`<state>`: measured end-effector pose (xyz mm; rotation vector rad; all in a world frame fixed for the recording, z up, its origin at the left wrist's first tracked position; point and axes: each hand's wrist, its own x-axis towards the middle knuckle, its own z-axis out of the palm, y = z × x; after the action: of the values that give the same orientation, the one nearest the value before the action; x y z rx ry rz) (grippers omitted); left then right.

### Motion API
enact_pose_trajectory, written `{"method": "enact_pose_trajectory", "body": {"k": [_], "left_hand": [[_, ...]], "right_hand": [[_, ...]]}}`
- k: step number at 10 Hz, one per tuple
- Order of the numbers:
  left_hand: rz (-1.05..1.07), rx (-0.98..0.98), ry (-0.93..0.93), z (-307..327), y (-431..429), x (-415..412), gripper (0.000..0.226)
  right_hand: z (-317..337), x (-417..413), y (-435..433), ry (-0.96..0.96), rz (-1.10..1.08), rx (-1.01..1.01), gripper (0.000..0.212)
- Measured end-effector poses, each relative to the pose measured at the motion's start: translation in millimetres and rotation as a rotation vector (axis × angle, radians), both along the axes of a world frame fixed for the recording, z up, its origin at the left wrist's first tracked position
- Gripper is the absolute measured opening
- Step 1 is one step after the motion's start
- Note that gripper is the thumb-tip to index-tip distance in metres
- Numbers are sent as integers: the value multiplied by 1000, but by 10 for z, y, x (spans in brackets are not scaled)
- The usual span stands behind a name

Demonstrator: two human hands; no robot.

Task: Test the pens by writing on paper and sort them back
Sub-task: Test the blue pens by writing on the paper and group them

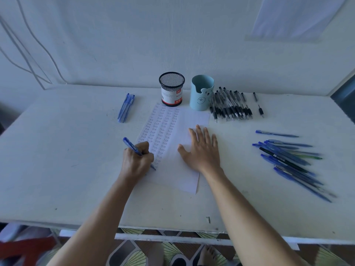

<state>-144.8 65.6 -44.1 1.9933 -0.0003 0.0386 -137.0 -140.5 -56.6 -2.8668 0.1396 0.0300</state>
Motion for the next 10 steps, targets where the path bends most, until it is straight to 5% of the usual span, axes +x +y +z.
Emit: {"method": "enact_pose_trajectory", "body": {"k": [5, 7, 8, 9, 10], "left_hand": [[1, 43, -14, 20, -9, 6, 36], [80, -398, 162, 96, 111, 111, 23], [111, -339, 170, 90, 79, 150, 7], [51, -261, 163, 78, 84, 181, 32], [-11, -196, 171, 106, 96, 180, 33]], "right_hand": [[-8, 5, -2, -3, 0, 5, 75], [-12, 5, 4, -17, 2, -19, 75], [-19, 5, 2, -15, 1, -16, 75], [-22, 8, 1, -13, 2, -13, 75], [-25, 4, 2, -23, 2, -12, 75]]}}
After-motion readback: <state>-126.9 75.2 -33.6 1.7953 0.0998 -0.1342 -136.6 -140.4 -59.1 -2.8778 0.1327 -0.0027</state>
